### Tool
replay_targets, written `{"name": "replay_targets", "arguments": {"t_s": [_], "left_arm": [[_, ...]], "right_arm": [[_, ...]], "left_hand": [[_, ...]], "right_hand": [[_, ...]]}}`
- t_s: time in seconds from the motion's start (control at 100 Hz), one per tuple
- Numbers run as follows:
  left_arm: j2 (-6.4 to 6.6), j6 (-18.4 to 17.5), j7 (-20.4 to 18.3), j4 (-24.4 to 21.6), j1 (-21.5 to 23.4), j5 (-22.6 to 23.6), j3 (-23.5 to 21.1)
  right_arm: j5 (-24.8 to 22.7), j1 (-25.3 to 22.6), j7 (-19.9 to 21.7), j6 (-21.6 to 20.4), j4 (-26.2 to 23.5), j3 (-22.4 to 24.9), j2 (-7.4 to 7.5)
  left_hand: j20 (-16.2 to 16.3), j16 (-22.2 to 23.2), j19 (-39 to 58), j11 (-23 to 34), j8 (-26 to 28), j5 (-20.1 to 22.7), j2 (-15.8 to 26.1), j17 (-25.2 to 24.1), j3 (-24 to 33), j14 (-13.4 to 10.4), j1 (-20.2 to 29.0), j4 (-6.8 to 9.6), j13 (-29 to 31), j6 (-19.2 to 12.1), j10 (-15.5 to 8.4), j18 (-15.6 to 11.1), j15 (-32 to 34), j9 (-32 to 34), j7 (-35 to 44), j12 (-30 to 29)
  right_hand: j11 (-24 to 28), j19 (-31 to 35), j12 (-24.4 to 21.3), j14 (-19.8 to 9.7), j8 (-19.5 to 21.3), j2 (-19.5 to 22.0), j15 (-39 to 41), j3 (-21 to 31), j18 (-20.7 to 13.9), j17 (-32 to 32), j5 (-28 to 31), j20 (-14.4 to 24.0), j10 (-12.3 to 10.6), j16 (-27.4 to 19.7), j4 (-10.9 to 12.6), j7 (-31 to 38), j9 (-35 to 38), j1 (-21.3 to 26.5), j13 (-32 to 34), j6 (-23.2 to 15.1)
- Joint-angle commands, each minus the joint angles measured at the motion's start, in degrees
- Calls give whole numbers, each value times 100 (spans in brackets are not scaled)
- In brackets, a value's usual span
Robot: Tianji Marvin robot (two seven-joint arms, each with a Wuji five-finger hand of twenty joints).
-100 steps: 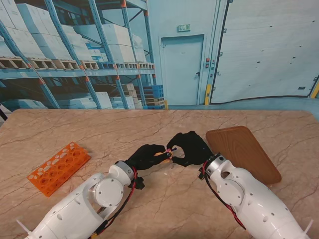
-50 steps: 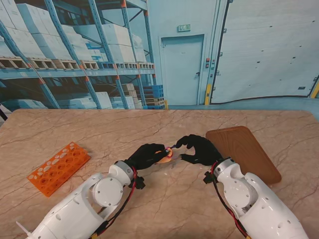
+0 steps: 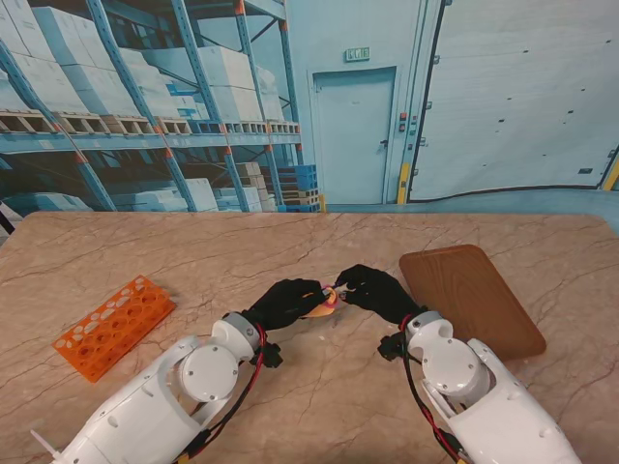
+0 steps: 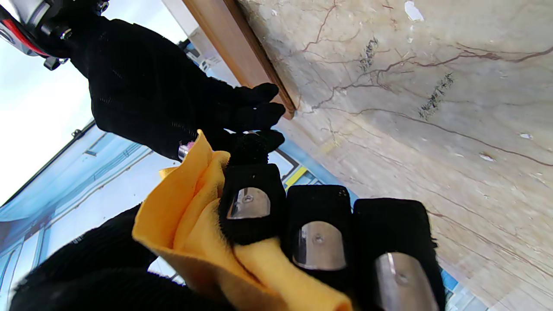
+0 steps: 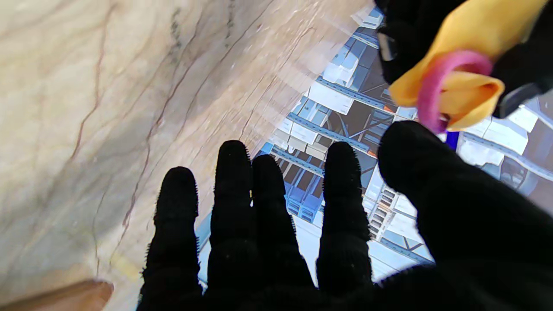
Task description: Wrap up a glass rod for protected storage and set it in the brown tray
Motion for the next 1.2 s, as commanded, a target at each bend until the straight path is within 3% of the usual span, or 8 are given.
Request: {"name": "replay_targets", "arguments": {"t_s": [0.0,0.37,0.43,0.49,0.71,0.95,1.05,1.19], "left_arm": [[-30,-17,2,-7,30,-1,9],[-33,-37,52,22,18,72,26],[-34,-49,74,36,12,102,30],[-38,-44,91,36,16,109,27],[-41,-20,107,23,26,112,18],[-37,-43,124,17,37,142,0],[-41,-38,133,10,44,131,-3],[-40,-50,147,4,51,147,-12]], "right_arm": [[39,39,63,68,-76,-67,-99],[785,59,245,402,-195,-115,-168],[863,37,271,449,-229,-93,-170],[904,15,313,472,-247,-66,-163],[926,-66,501,498,-281,19,-111],[858,-157,464,512,-321,82,-104],[806,-206,356,513,-345,113,-119],[720,-267,215,544,-373,156,-139]], "left_hand": [[98,122,1447,188,70,100,271,76,97,305,-211,340,197,-18,-7,-227,367,5,-91,-1],[103,134,1447,285,119,109,279,82,-81,173,-113,366,202,-39,-89,-279,417,72,-57,17],[106,129,1447,296,126,102,277,84,-112,161,-78,340,203,-40,-111,-293,427,76,-47,16],[108,122,1447,300,131,109,278,83,-133,154,-52,318,202,-42,-117,-298,432,83,-37,11],[110,110,1447,316,126,112,261,82,-150,148,14,283,203,-37,-121,-290,444,98,-40,7],[117,91,1447,332,82,122,252,82,-41,146,-60,438,202,-44,-136,-278,462,117,-7,-4],[124,81,1447,341,94,121,214,82,-197,127,82,303,202,-28,-126,-277,468,122,-4,-6],[124,67,1447,356,100,127,78,85,-302,98,305,7,202,-43,-178,-313,479,140,16,-13]], "right_hand": [[-56,-85,-11,-57,-19,144,-66,-114,-182,-91,118,122,-38,3,65,-89,-177,-235,-181,-75],[-73,-148,-2,-65,-175,-129,-100,-79,-198,-60,361,241,-39,6,-229,80,-193,-106,-192,-145],[-86,-168,-4,-58,-192,-203,-116,-36,-198,-76,373,248,-29,2,-152,85,-214,-125,-216,-37],[-117,-203,-4,-51,-89,-294,-151,-27,-194,-92,401,277,-21,-4,153,11,-257,-183,-252,107],[-213,-288,-19,-64,22,-569,-266,-255,-192,-153,455,286,-23,-37,247,-57,-387,-150,-356,277],[-263,-431,26,-71,413,-451,-353,-803,-196,-198,-84,363,-15,-25,280,85,-495,-245,-401,186],[-250,-490,54,-69,650,-247,-355,-1461,-187,-211,-207,422,-10,-1,336,320,-517,-368,-408,163],[-165,-494,89,-60,1019,-186,-288,-1565,-172,-189,-143,455,-1,30,411,924,-482,-460,-380,4]]}}
